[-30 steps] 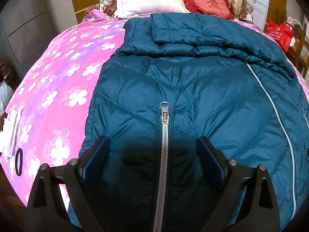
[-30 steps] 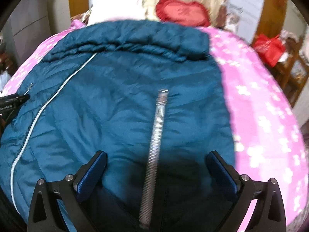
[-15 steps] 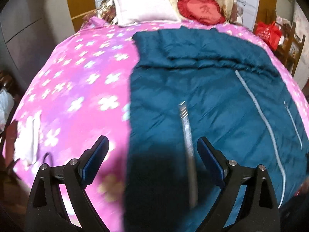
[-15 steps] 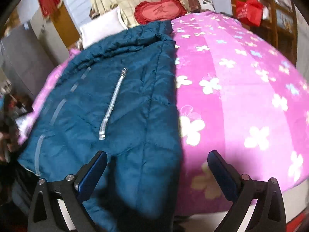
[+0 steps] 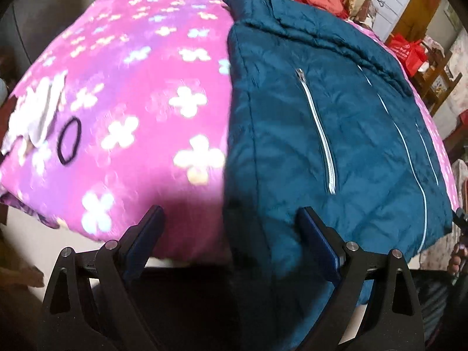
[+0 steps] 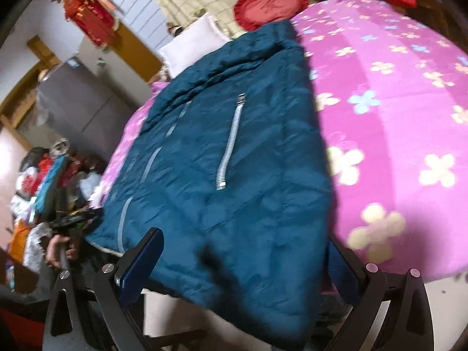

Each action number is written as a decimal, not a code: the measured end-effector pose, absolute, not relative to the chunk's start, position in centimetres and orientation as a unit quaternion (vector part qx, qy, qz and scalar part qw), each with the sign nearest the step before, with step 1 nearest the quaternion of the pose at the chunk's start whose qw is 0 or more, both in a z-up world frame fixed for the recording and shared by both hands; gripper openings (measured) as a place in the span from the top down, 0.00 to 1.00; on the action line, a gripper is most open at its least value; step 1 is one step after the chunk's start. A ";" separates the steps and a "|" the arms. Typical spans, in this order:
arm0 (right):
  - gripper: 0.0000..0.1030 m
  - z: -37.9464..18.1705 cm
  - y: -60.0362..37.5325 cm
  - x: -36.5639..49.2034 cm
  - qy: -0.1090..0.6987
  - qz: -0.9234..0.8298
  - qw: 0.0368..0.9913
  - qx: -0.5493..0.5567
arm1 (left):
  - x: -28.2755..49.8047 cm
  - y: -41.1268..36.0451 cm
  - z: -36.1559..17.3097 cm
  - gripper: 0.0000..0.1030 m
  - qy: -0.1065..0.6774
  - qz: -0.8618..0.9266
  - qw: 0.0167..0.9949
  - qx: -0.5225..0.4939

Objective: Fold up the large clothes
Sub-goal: 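Grasp the jacket hem with both tools and lift it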

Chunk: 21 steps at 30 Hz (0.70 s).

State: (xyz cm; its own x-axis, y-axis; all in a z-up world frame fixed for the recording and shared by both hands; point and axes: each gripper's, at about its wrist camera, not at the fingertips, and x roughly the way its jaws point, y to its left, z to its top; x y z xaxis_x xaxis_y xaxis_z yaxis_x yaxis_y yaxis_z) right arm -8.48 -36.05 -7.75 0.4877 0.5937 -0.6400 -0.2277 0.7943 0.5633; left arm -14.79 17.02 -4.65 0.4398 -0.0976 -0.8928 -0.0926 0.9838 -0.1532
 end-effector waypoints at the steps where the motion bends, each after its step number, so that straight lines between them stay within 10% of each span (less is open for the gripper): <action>1: 0.03 -7.8 -36.0 -8.4 0.442 0.248 0.836 0.211 | -15.1 16.8 -5.0 0.10 0.532 -0.011 0.841 -0.096; 13: 0.08 -8.1 -35.4 -7.2 0.435 0.278 0.824 0.235 | -16.9 12.7 -4.8 0.10 0.481 -0.158 0.854 -0.123; 18: 0.10 -8.2 -35.6 -7.9 0.431 0.290 0.822 0.232 | -16.3 14.7 -5.3 0.62 0.472 -0.132 0.854 -0.172; 21: 0.10 -8.2 -36.1 -7.0 0.419 0.258 0.836 0.242 | -15.7 15.4 -5.8 0.70 0.478 -0.119 0.848 -0.195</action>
State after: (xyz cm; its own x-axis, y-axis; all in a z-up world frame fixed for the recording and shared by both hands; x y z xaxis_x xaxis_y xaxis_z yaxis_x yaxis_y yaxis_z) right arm -7.01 -36.10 -8.16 0.5156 0.6335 -0.5770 -0.2284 0.7506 0.6201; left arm -15.74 15.37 -5.81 0.5142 -0.3890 -0.7643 0.0162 0.8955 -0.4448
